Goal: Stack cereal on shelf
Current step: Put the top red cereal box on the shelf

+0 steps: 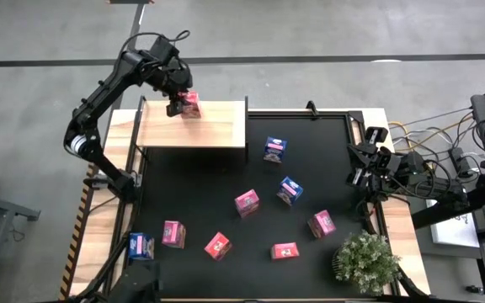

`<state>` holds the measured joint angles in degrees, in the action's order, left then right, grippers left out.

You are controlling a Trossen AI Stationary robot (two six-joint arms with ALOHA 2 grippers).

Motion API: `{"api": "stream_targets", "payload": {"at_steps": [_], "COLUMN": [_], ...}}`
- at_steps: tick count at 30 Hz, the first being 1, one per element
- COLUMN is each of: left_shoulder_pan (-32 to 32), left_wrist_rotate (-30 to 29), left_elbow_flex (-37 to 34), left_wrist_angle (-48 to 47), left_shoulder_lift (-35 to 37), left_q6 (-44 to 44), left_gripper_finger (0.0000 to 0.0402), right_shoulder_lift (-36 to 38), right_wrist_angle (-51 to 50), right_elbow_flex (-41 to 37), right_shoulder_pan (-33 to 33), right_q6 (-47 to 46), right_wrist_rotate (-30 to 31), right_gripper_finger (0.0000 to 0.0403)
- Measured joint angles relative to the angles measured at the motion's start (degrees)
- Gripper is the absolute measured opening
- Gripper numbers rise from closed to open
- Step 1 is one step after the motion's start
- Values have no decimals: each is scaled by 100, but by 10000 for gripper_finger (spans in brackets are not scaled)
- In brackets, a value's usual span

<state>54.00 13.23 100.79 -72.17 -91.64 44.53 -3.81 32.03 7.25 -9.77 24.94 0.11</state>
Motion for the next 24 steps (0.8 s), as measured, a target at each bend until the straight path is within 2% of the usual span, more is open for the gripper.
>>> {"api": "stream_targets", "payload": {"at_steps": [16,24], "left_shoulder_pan": [50,48], "left_wrist_rotate": [-15,-32], "left_elbow_flex": [0,-5], "left_wrist_angle": [83,95], "left_shoulder_lift": [-30,-36], "left_q6": [-193,-106], "left_gripper_finger": [181,206], "right_shoulder_lift": [0,0], "right_wrist_angle": [-5,-7], "right_elbow_flex": [0,0], "right_shoulder_pan": [0,-1], "right_q6": [12,12], "right_wrist_rotate": [-1,-1], "right_gripper_finger": [9,9]}}
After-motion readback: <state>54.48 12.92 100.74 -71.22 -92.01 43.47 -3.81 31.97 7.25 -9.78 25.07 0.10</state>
